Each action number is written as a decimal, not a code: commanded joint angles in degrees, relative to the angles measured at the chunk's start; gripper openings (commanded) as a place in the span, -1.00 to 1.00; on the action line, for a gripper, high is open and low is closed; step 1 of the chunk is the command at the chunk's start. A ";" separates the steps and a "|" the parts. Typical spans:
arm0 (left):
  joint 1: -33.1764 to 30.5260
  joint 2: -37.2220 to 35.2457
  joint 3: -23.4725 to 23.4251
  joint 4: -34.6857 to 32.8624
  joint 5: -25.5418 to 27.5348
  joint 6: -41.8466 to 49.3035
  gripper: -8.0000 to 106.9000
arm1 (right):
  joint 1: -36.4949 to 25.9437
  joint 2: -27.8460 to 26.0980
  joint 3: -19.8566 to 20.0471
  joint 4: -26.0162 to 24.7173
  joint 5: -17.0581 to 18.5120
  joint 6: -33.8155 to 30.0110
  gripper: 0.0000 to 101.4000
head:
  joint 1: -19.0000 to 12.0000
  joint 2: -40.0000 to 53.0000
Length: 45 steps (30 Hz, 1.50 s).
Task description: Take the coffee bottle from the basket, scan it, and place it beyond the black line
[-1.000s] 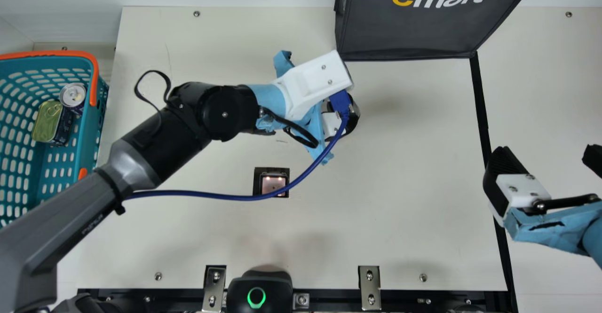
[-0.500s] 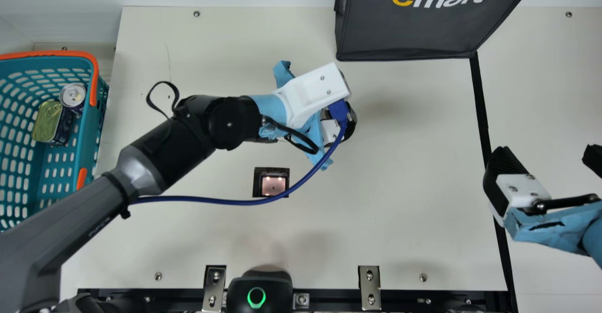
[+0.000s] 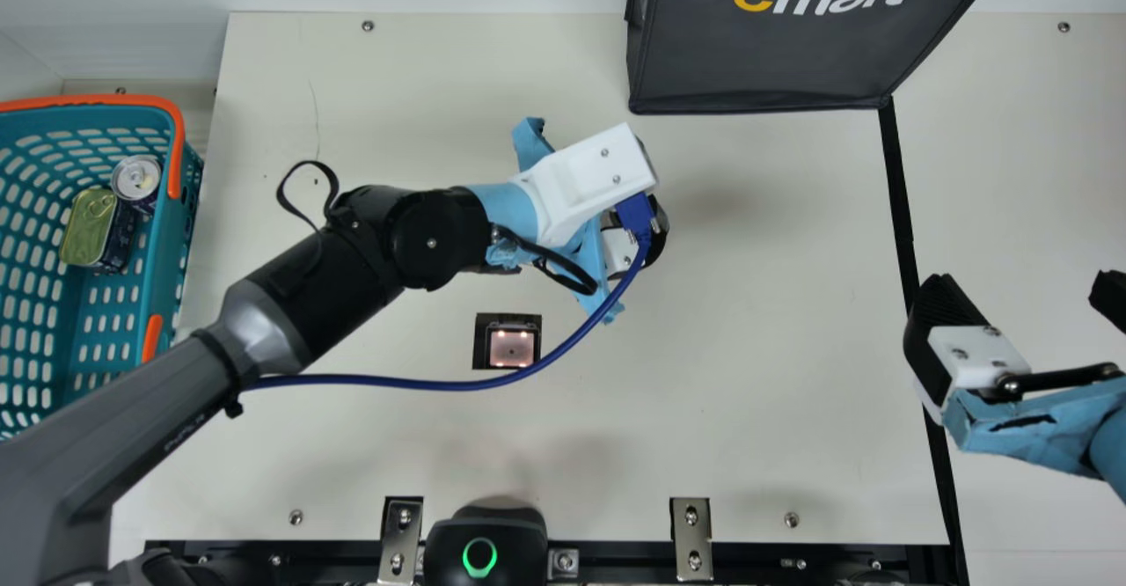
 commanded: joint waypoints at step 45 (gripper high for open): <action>6.09 -12.31 -0.54 14.51 5.89 -19.65 0.71 | 0.00 0.00 0.00 0.00 0.00 0.00 0.79 | -1.57 0.09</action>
